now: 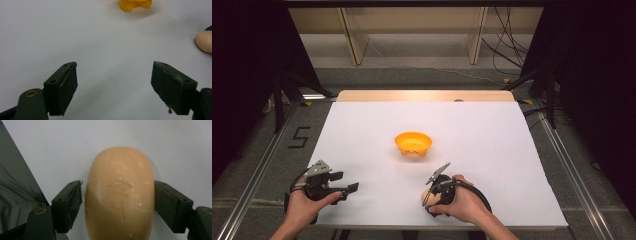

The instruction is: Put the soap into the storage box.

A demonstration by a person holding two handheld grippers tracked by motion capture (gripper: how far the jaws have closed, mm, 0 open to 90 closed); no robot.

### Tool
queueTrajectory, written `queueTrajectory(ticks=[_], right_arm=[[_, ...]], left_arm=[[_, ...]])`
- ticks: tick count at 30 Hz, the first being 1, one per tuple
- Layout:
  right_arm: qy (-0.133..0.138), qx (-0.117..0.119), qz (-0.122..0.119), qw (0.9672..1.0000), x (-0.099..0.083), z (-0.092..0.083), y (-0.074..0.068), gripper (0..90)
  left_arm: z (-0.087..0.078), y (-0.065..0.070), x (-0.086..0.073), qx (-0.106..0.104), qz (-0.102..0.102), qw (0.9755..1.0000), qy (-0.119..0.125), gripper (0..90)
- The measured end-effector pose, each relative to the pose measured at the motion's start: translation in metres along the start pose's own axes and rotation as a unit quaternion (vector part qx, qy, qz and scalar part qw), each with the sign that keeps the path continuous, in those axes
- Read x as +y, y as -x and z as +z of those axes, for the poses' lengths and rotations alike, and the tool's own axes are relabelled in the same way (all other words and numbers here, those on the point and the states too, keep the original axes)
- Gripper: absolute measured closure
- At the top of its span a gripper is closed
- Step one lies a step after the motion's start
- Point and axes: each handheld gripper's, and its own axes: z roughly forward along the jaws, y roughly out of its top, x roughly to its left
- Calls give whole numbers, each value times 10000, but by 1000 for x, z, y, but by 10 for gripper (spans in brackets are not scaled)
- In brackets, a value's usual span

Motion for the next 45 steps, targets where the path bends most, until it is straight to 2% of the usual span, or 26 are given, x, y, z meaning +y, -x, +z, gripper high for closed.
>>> queueTrajectory(ticks=[5, 6, 8, 9, 11, 20, 24, 25, 26, 31, 34, 39, 45], right_arm=[[-10, -21, -6, 10000, 0, 0, 0, 275], [-19, -78, -26, 10000, 0, 0, -1, 287], [1, -100, -146, 9998, 1, 1, 0, 294], [-16, -115, -50, 9999, 0, 1, -2, 303], [-15, -126, -57, 9999, 0, 1, -1, 303], [-64, -226, 3, 9997, 1, 1, -3, 330], [-6, -216, 24, 9998, 1, 1, -2, 332], [35, -219, -119, 9997, 1, 1, 0, 332], [18, -208, -6, 9998, 0, 1, -1, 332], [50, -151, 152, 9998, -2, -2, 1, 332], [146, -154, 120, 9997, -4, -1, 4, 333], [185, -133, 189, 9996, -4, -2, 4, 333], [333, -181, 233, 9990, -4, -7, 5, 333]], left_arm=[[0, 0, 0, -3, -8, 10000, 2, 207], [-1, -1, 0, 1, 70, 10000, -66, 208], [-1, -1, 0, -5, 59, 10000, -60, 207], [-1, -1, 0, -5, 59, 10000, -60, 208], [1, 0, 0, -12, -14, 10000, -2, 207], [0, 0, 0, -19, -15, 10000, -1, 208], [-1, 0, 0, -20, 8, 10000, -10, 208], [-1, 0, 0, -16, -14, 10000, 12, 208], [-2, -1, 0, -11, 30, 10000, -61, 208], [-2, -1, 0, -21, 15, 10000, -47, 208], [-2, -1, 0, -17, 37, 10000, -46, 209], [-2, 0, 0, -15, 17, 10000, 19, 209], [-2, -1, 0, 1, 39, 10000, -16, 209]])
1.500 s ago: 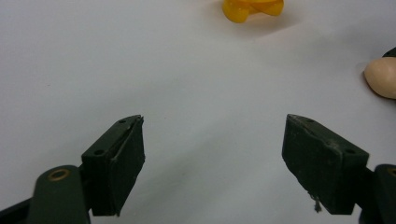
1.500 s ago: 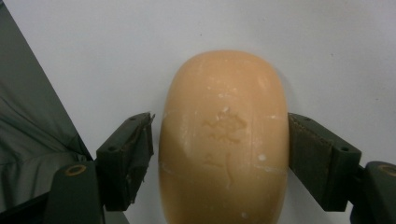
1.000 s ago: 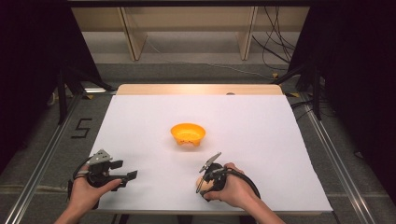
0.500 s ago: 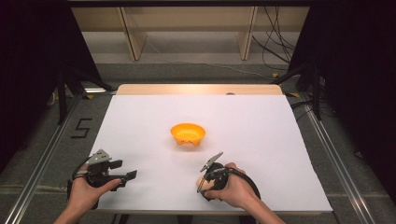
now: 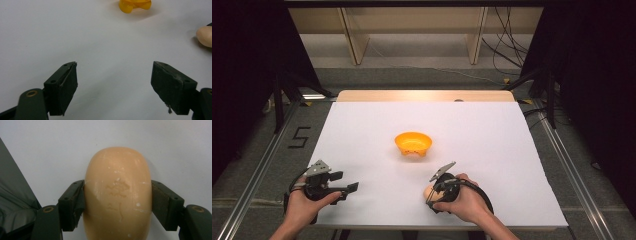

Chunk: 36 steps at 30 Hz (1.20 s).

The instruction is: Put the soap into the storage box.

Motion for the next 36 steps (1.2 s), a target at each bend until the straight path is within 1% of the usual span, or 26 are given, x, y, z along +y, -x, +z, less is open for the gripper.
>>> queueTrajectory(ticks=[1, 2, 3, 6, 10, 11, 12, 16, 17, 18, 20, 22, 23, 26, 27, 28, 29, 30, 32, 33, 35, 36], right_arm=[[30, -11, 13, 10000, 0, -1, 0, 333], [46, 17, -5, 10000, 0, -2, 1, 333], [47, -6, 40, 10000, 0, -2, 1, 333], [115, -22, 29, 9999, 1, -4, 2, 333], [169, -86, 15, 9998, 1, -5, 3, 333], [193, -139, 8, 9997, 2, -7, 4, 333], [190, -143, 46, 9997, 2, -7, 4, 333], [260, -160, 34, 9995, 3, -9, 5, 333], [326, -187, 17, 9993, 4, -11, 6, 333], [326, -187, 17, 9993, 4, -11, 6, 333], [405, -190, -40, 9990, 6, -12, 9, 333], [407, -183, -20, 9990, 6, -13, 9, 333], [465, -175, 22, 9988, 7, -15, 10, 333], [484, -221, -33, 9986, 8, -16, 12, 333], [496, -273, 30, 9984, 8, -15, 12, 333], [496, -326, 26, 9982, 9, -16, 12, 333], [528, -251, -1, 9983, 9, -17, 13, 333], [524, -263, 47, 9983, 10, -18, 13, 333], [546, -301, 45, 9980, 11, -19, 14, 333], [597, -305, -59, 9977, 13, -20, 16, 333], [643, -324, -77, 9974, 13, -20, 17, 333], [612, -316, 32, 9976, 14, -21, 16, 333]], left_arm=[[0, 1, 0, -8, -29, 10000, 39, 209], [0, 1, 0, -19, -19, 10000, 38, 209], [0, 1, 0, -10, -23, 10000, 31, 209], [0, 0, 0, -3, -18, 10000, 28, 209], [0, 0, 0, -13, 4, 10000, 34, 209], [0, 0, 0, -15, 1, 10000, 33, 209], [0, 0, 0, -15, 2, 10000, 34, 209], [0, 0, 0, 0, 9, 10000, 13, 209], [0, 0, 0, 2, 11, 10000, 18, 209], [-1, -1, 0, 19, 44, 10000, -14, 209], [0, 0, 0, 1, 13, 10000, 22, 210], [0, 0, 0, 1, 15, 10000, 24, 210], [0, 0, 0, -2, 6, 10000, 35, 209], [0, 0, 0, 1, 13, 10000, 39, 209], [0, 0, 0, 6, 35, 10000, 20, 209], [-1, -1, 0, 6, 49, 10000, 7, 209], [-1, -1, 0, 6, 48, 10000, 10, 209], [-1, -1, 0, 7, 51, 10000, 9, 209], [0, 0, 0, 0, 19, 10000, 40, 209], [0, 0, 0, 2, 15, 10000, 45, 209], [-1, -1, 0, -1, 54, 10000, 9, 209], [-1, -1, 0, 2, 50, 10000, 8, 209]])
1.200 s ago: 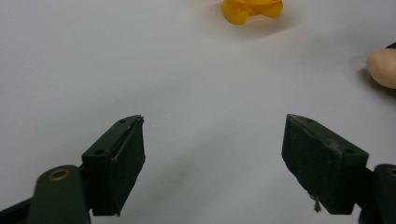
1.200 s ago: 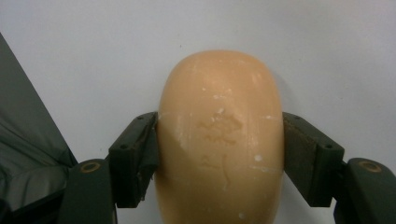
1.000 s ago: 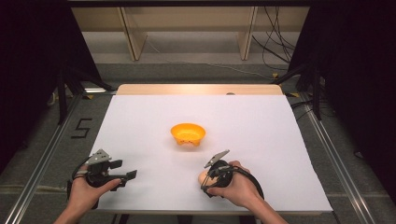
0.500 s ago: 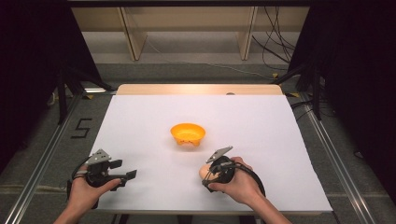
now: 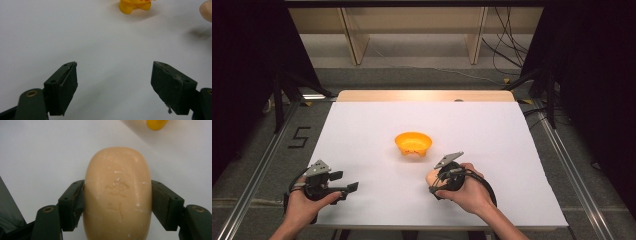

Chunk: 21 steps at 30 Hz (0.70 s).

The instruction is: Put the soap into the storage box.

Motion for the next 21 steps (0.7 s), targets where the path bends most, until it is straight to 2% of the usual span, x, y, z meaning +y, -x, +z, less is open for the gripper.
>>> queueTrajectory(ticks=[1, 5, 6, 8, 11, 18, 21], right_arm=[[42, -70, 5, 10000, 2, 0, 1, 333], [90, 0, 37, 10000, 4, -2, 2, 333], [111, -62, -38, 9999, 6, -3, 4, 333], [135, -71, -73, 9999, 6, -3, 5, 333], [168, -79, 10, 9998, 10, -5, 6, 333], [183, -160, -51, 9997, 14, -6, 9, 333], [227, -145, 37, 9996, 16, -8, 9, 333]], left_arm=[[0, 0, 0, 3, 0, 10000, 3, 209], [-1, 0, 0, 7, -5, 10000, -2, 209], [0, 1, 0, -4, -80, 10000, 48, 209], [0, 1, -1, -2, -80, 10000, 50, 209], [-1, 1, -1, 8, -93, 9999, 47, 209], [-1, 1, -2, 29, -112, 9999, 79, 209], [-1, 1, -2, 36, -110, 9999, 68, 209]])
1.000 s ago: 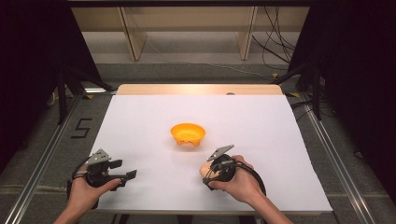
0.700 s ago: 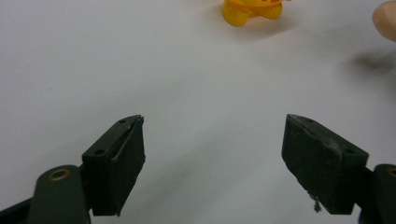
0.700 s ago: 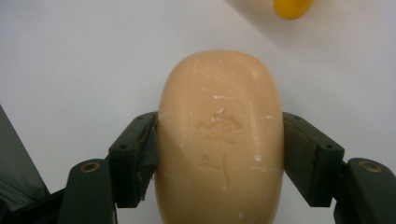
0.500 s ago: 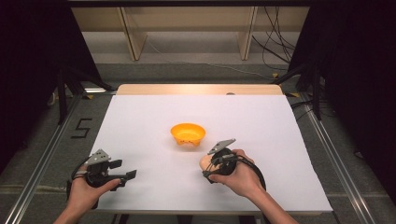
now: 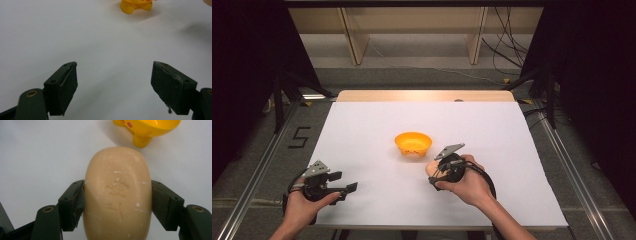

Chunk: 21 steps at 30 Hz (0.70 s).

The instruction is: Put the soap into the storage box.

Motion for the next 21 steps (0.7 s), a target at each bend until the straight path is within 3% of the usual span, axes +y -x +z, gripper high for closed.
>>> queueTrajectory(ticks=[6, 9, 11, 21], right_arm=[[11, -38, -7, 10000, 3, 0, 3, 333], [66, -40, -154, 9999, 5, 1, 5, 333], [39, -68, 13, 10000, 6, 0, 4, 333], [126, -80, -92, 9998, 11, 0, 8, 333]], left_arm=[[0, 0, 0, 4, -5, 10000, 9, 209], [0, 0, -1, 4, -11, 10000, 15, 209], [-1, 0, -1, 11, -10, 10000, 30, 209], [-2, 0, -1, 29, -2, 10000, 67, 204]])
